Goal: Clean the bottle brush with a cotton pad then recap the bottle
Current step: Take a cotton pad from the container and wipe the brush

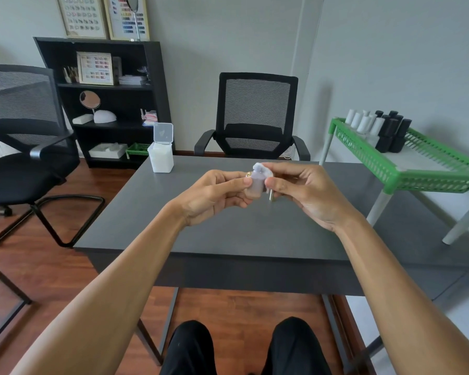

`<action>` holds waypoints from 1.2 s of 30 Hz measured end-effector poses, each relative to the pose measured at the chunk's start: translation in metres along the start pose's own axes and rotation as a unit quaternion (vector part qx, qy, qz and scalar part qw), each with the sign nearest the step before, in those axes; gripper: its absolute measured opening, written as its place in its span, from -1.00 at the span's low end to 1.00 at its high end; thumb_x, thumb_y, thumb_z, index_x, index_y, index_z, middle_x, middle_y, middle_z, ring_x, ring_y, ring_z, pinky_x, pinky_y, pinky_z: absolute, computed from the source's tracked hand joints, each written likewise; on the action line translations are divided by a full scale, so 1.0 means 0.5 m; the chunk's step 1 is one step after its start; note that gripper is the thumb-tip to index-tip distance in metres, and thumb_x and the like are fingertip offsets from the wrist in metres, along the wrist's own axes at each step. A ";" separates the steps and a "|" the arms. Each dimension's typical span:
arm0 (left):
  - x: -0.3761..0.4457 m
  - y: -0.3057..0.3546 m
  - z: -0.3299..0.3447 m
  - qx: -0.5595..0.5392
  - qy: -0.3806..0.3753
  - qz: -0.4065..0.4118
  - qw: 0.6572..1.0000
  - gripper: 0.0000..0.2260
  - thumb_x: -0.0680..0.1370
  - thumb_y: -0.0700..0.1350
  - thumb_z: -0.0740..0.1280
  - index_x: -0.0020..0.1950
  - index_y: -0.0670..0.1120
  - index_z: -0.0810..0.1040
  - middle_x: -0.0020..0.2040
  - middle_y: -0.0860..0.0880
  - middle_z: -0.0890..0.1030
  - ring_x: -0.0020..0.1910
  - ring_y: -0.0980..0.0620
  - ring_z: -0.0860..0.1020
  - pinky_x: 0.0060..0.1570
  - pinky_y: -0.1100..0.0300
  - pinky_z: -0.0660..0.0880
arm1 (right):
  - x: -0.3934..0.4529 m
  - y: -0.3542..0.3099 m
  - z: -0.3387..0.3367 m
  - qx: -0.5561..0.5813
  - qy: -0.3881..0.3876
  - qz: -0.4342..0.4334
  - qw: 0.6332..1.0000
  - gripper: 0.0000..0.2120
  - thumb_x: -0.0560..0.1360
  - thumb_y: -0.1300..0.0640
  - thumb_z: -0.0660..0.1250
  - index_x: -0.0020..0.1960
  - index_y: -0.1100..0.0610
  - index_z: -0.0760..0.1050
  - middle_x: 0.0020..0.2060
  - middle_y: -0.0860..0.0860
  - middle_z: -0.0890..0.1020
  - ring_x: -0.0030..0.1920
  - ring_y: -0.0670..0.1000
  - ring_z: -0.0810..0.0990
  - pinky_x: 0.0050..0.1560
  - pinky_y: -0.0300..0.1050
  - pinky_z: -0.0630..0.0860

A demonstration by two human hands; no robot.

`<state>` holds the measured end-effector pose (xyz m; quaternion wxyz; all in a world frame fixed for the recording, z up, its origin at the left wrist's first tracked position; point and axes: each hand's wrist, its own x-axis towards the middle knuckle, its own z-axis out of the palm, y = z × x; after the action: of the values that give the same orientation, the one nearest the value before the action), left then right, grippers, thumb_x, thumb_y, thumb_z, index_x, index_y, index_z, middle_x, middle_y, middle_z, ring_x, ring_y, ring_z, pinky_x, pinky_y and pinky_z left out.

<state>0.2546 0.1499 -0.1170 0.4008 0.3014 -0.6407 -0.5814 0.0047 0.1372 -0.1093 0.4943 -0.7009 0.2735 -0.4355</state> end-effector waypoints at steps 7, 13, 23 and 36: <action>-0.004 -0.008 0.009 0.027 -0.015 -0.010 0.999 -0.80 0.67 -0.11 0.40 0.20 -0.18 0.73 0.01 -0.06 0.70 -0.09 0.06 0.55 -0.02 0.23 0.56 | 0.007 -0.012 0.014 0.019 0.025 0.007 0.999 -0.69 0.47 -0.06 0.60 0.16 0.05 0.80 0.07 0.10 0.81 -0.03 -0.01 0.73 -0.02 -0.19 0.65; -0.005 -0.005 0.013 0.093 -0.009 -0.018 0.995 -0.79 0.63 0.01 0.48 0.21 -0.03 0.78 0.18 -0.18 0.74 0.03 0.02 0.63 -0.02 0.27 0.57 | 0.009 0.003 0.019 -0.023 0.058 0.019 0.998 -0.75 0.49 -0.05 0.61 0.07 0.09 0.82 -0.11 0.12 0.80 -0.25 -0.05 0.59 -0.21 -0.21 0.57; 0.004 -0.015 0.020 0.138 0.047 0.005 0.989 -0.66 0.51 0.10 0.51 0.14 -0.12 0.79 0.07 -0.33 0.71 -0.15 0.13 0.62 -0.09 0.29 0.59 | 0.003 0.031 0.044 -0.033 0.174 -0.009 0.984 -0.77 0.44 -0.11 0.65 -0.07 0.04 0.83 -0.25 0.06 0.78 -0.36 -0.06 0.58 -0.27 -0.20 0.57; 0.005 -0.017 0.023 0.122 0.109 0.005 0.987 -0.71 0.44 0.04 0.64 0.08 -0.08 0.80 -0.20 -0.05 0.70 -0.30 0.10 0.59 -0.25 0.26 0.58 | -0.006 0.017 0.033 0.051 0.015 0.012 0.998 -0.81 0.69 0.12 0.39 0.15 -0.02 0.79 0.25 0.06 0.76 0.12 0.01 0.70 0.08 -0.19 0.61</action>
<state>0.2429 0.1525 -0.1249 0.4314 0.4064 -0.6607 -0.4606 0.0180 0.1442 -0.1203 0.5306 -0.6646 0.2663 -0.4537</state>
